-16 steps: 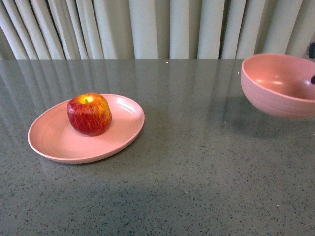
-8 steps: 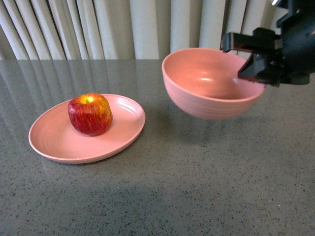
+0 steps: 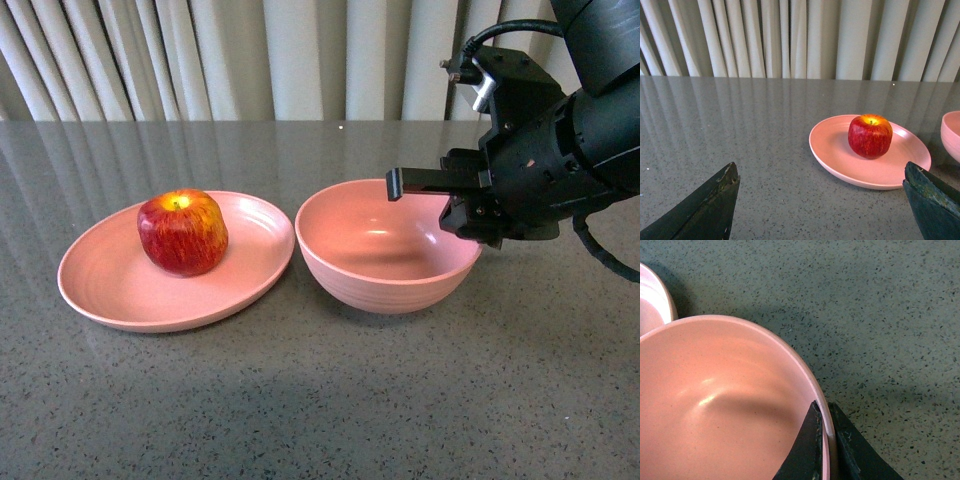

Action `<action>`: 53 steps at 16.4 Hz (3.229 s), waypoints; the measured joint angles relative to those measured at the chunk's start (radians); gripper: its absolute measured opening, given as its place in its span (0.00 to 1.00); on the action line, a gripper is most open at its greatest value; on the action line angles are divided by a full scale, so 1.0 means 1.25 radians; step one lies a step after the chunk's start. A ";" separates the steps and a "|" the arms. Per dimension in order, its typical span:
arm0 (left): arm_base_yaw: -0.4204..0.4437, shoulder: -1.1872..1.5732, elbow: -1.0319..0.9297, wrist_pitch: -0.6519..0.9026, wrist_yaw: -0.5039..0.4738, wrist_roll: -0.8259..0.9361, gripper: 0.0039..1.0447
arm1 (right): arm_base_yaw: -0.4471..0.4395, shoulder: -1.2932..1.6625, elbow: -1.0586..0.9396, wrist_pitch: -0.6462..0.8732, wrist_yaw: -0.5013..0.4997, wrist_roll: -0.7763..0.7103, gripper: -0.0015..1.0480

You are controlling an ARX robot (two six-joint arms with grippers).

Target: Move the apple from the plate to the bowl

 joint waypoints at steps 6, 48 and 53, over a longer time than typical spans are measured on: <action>0.000 0.000 0.000 0.000 0.000 0.000 0.94 | 0.017 0.010 0.005 0.001 0.005 0.009 0.03; 0.000 0.000 0.000 0.000 0.000 0.000 0.94 | -0.293 -1.298 -0.855 0.163 0.016 -0.174 0.02; 0.000 0.000 0.000 0.000 0.000 0.000 0.94 | -0.293 -1.441 -0.879 0.044 0.016 -0.175 0.02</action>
